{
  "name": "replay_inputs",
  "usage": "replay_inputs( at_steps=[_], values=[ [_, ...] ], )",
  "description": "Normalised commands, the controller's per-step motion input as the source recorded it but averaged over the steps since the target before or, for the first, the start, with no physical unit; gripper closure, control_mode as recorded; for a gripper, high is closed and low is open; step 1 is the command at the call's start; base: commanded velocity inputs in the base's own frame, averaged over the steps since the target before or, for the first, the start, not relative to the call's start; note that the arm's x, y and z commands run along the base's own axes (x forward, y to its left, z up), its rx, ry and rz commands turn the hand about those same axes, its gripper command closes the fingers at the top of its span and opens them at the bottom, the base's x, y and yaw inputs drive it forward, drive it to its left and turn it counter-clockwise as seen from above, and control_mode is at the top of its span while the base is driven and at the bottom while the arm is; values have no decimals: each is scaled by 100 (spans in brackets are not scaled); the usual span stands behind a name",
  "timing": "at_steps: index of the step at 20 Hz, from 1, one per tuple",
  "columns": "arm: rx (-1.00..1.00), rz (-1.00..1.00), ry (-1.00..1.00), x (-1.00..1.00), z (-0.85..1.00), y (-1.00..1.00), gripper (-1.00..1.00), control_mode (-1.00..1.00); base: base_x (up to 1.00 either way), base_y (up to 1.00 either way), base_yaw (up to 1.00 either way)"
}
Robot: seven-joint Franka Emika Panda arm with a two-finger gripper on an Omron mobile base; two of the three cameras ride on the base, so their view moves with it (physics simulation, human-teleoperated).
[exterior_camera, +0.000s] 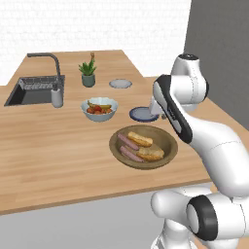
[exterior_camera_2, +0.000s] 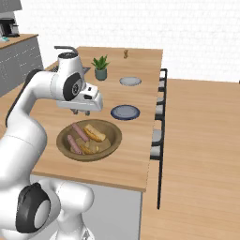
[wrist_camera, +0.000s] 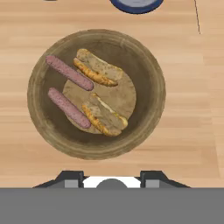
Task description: Place one bun and one sausage from the bowl on each plate.
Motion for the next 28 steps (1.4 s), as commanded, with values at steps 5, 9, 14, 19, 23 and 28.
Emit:
replay_inputs(
  at_steps=[5, 9, 14, 19, 23, 28],
  values=[
    [0, 2, 0, -15, -6, 10, -100, -100, 0, 0, 0],
    [-4, 8, 4, 0, -41, 39, -100, -100, 0, 0, 0],
    [-1, 14, 11, 32, -57, 9, -100, -100, 0, 0, 0],
    [-3, 14, 6, 85, -62, 0, -100, -100, 0, 0, 0],
    [-4, 10, 0, 79, -54, 0, -100, -100, 0, 0, 0],
    [-7, 8, 0, 52, -73, -1, -100, -100, 0, 0, 0]
  ],
)
